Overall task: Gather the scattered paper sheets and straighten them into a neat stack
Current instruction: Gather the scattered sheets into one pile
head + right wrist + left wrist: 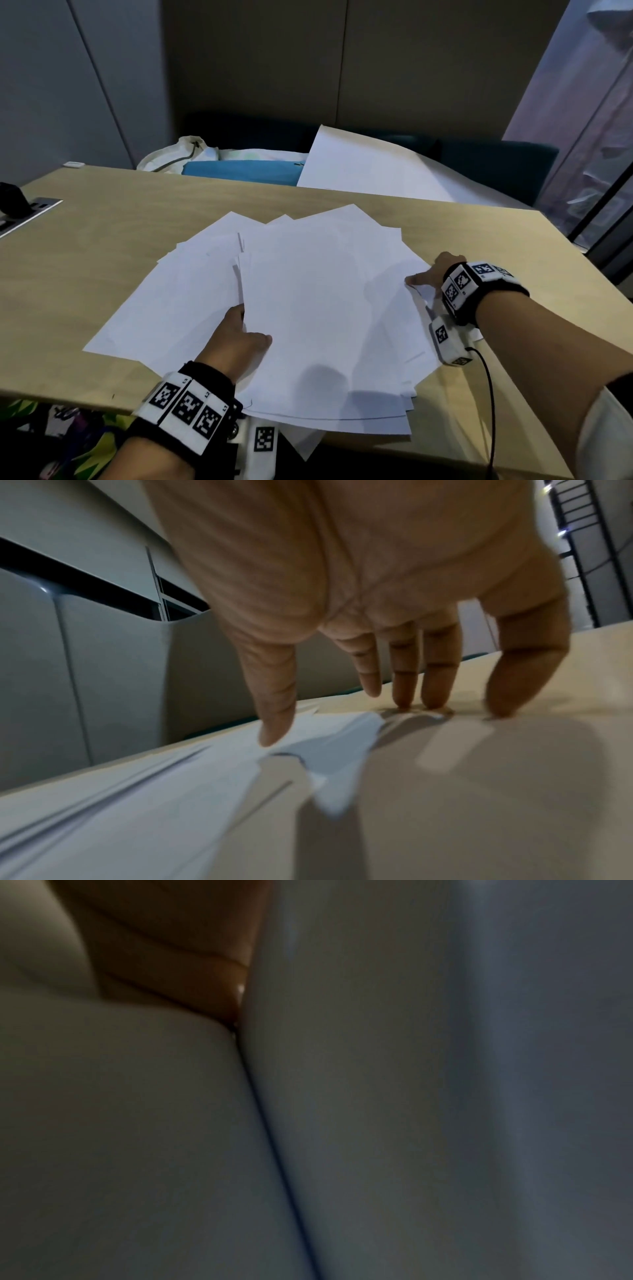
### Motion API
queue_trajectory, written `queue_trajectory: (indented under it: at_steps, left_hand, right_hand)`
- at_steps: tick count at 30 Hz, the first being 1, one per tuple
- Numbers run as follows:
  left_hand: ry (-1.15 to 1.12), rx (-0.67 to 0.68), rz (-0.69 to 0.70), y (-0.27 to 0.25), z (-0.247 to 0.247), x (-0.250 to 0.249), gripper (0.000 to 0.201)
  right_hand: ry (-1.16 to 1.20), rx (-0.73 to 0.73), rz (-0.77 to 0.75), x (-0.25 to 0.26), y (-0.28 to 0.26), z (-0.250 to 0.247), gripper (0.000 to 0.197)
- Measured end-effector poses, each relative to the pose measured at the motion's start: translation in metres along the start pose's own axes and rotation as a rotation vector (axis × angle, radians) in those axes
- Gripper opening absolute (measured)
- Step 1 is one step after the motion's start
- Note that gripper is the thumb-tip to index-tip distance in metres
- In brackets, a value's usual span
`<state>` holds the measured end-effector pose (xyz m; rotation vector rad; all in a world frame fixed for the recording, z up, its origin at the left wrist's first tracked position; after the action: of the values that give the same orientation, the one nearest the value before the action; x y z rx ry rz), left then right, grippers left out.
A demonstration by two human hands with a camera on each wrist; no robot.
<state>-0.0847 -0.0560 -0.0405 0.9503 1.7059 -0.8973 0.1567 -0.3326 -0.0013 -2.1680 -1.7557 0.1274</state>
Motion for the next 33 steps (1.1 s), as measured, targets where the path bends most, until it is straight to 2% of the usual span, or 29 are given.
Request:
queue_trajectory:
  at_steps: [3,7,13,19,25,29,30,33]
  left_hand:
    - [0.011,-0.006,-0.040,0.000,0.002,0.002,0.041]
    - [0.009,-0.017,-0.045,-0.002,0.003,-0.001,0.040]
    - [0.021,-0.023,-0.079,0.000,0.002,0.004,0.043]
    - [0.007,-0.016,-0.091,0.003,0.002,0.005,0.044]
    - [-0.004,-0.009,-0.095,0.004,0.003,0.007,0.052]
    - [-0.060,-0.015,-0.096,0.002,0.005,0.004,0.047]
    - [-0.094,-0.017,-0.093,0.001,0.005,0.003,0.053]
    - [-0.233,-0.037,-0.064,0.001,0.006,0.004,0.089]
  right_hand:
    - [0.036,0.005,0.020,0.000,-0.008,0.003,0.067]
    - [0.146,0.070,0.020,0.005,-0.005,0.005,0.062]
    - [0.484,0.012,-0.019,0.007,0.002,-0.007,0.045]
    - [0.534,-0.243,-0.143,0.008,-0.008,-0.038,0.018]
    - [0.488,-0.518,-0.217,0.004,-0.033,-0.093,0.026]
    - [0.540,-0.746,-0.341,0.007,-0.070,-0.134,0.023]
    - [0.560,-0.788,-0.374,0.008,-0.080,-0.144,0.023]
    - [0.669,-0.838,-0.442,0.010,-0.105,-0.166,0.024]
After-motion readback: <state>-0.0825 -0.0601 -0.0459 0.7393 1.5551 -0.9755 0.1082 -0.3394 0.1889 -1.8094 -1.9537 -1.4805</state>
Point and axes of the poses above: each hand's wrist, its own y-axis towards the middle knuckle, its own z-axis out of the palm, x = y × z, the point moved 4 cm from there along y, towards the middle knuckle, and after that the axes turned 9 degrees about z, right-handed, at the moved point
